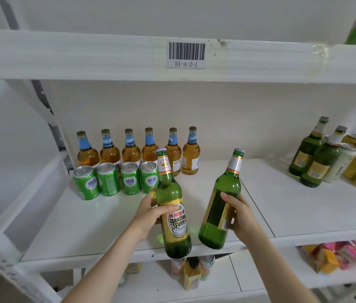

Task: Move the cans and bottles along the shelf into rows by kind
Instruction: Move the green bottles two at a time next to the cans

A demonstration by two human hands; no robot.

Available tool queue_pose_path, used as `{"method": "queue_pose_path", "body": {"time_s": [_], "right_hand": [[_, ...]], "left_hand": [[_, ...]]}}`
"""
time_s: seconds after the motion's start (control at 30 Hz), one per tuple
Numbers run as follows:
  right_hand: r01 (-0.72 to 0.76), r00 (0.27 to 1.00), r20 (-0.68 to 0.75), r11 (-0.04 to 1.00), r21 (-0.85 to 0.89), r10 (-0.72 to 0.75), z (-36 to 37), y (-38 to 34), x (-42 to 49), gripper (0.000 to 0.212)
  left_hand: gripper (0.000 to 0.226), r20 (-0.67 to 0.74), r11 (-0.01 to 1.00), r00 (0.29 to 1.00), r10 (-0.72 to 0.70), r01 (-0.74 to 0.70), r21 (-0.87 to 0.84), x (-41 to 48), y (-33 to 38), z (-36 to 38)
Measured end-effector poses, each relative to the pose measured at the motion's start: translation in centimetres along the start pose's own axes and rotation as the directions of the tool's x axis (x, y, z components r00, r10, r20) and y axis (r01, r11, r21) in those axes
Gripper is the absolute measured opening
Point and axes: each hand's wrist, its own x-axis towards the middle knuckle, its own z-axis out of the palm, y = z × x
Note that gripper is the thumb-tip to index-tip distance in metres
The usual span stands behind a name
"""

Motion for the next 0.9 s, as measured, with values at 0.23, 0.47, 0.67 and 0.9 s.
{"method": "queue_pose_path", "body": {"time_s": [0.23, 0.47, 0.67, 0.9], "right_hand": [[0.006, 1.0, 0.024, 1.0, -0.025, -0.005, -2.8, -1.8, -0.5, 0.064], [0.008, 0.999, 0.035, 0.998, -0.063, -0.006, -7.9, -4.5, -0.6, 0.064], [0.023, 0.998, 0.052, 0.995, -0.095, -0.018, -13.7, -6.8, -0.8, 0.062], [0.025, 0.999, 0.043, 0.995, -0.096, -0.021, -20.1, -8.3, -0.4, 0.06]], "left_hand": [[0.072, -0.011, 0.999, 0.999, 0.035, -0.035, 0.0, -0.3, 1.2, 2.7], [0.073, -0.015, 0.998, 0.998, 0.055, -0.055, 0.017, 0.2, 1.9, 8.5], [0.072, -0.022, 0.997, 0.997, 0.07, -0.069, 0.027, 0.7, 1.9, 14.6], [0.07, 0.002, 0.996, 0.998, 0.068, -0.068, 0.054, 2.0, 1.8, 21.1]]}}
